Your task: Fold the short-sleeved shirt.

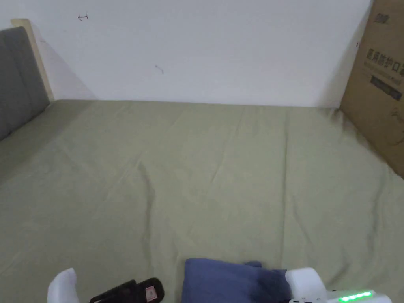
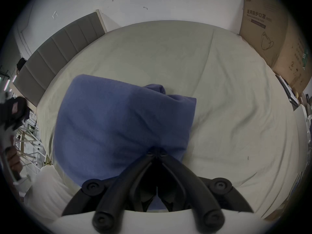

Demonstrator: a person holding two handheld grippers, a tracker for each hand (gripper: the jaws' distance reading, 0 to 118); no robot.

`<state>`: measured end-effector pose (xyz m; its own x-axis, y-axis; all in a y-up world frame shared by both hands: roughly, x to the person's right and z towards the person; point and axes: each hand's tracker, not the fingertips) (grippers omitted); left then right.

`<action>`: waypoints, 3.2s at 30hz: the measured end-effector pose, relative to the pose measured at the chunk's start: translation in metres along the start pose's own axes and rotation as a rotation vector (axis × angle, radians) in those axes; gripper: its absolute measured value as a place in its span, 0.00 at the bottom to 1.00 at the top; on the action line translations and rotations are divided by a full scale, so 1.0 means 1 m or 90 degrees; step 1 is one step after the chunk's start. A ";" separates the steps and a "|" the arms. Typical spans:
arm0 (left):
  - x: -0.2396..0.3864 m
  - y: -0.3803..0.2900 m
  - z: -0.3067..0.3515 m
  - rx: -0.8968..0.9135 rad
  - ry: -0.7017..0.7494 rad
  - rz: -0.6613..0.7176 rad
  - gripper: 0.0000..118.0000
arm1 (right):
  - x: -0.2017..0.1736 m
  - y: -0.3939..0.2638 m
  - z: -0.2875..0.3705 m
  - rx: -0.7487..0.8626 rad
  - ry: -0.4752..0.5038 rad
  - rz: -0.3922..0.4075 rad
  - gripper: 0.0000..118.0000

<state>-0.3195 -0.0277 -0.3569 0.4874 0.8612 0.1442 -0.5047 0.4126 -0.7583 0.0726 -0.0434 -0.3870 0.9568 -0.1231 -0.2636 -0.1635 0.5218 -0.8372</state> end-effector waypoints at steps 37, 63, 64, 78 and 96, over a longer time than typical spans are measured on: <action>-0.062 0.243 0.094 -0.301 0.793 -0.311 0.17 | -0.043 -0.017 0.051 0.075 0.090 -0.035 0.00; 0.129 -0.031 0.001 0.158 0.274 -0.340 0.00 | -0.014 -0.012 0.184 0.245 -0.009 -0.081 0.00; 0.144 -0.039 0.000 0.167 0.257 -0.362 0.00 | -0.012 -0.015 0.202 0.281 -0.016 -0.085 0.00; 0.259 -0.080 0.063 0.487 0.333 -0.583 0.00 | -0.038 -0.062 0.302 0.730 -0.255 0.015 0.00; 0.251 -0.099 0.063 0.444 0.312 -0.615 1.00 | -0.032 -0.066 0.288 0.675 -0.247 -0.053 1.00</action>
<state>-0.1927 0.1663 -0.2055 0.9963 -0.0097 0.0855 0.0066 0.9994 0.0354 0.1218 0.1695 -0.1853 0.9953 -0.0170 0.0956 0.0140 0.9994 0.0314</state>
